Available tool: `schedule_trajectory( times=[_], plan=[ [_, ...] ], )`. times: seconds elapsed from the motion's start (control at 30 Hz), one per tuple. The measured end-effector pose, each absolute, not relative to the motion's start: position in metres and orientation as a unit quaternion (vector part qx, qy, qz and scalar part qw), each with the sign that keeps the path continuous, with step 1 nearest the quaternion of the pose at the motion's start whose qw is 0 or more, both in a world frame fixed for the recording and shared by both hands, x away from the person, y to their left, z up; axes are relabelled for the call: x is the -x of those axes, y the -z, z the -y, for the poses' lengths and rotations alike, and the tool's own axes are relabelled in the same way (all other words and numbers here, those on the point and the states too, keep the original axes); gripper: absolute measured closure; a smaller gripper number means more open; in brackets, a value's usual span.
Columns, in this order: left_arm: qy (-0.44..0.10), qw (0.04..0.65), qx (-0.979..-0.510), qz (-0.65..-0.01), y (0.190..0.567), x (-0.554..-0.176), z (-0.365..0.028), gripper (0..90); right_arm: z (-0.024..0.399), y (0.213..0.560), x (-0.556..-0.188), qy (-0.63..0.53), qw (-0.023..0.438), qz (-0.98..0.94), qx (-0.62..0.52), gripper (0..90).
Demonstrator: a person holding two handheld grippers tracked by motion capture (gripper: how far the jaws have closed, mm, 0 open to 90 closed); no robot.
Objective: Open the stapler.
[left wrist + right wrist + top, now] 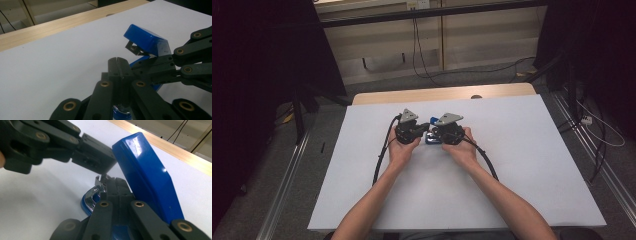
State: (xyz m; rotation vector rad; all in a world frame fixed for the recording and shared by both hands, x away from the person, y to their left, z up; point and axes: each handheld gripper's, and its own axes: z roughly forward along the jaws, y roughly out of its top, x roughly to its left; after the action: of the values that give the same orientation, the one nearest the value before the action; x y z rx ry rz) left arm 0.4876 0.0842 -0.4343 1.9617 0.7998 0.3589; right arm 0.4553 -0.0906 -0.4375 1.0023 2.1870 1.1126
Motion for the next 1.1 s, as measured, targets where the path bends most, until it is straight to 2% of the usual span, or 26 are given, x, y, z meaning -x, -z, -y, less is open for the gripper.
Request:
schedule_trajectory(
  times=[0.8,1.1],
  plan=[
    [-0.164,0.443,-0.829,-0.3,0.444,-0.487,-0.08,90.0,0.088,0.44,-0.456,-0.407,0.246,-0.801,-0.364,90.0],
    [-0.147,0.455,-0.825,-0.302,0.446,-0.488,-0.083,90.0,0.088,0.437,-0.454,-0.404,0.256,-0.797,-0.37,90.0]
  ],
)
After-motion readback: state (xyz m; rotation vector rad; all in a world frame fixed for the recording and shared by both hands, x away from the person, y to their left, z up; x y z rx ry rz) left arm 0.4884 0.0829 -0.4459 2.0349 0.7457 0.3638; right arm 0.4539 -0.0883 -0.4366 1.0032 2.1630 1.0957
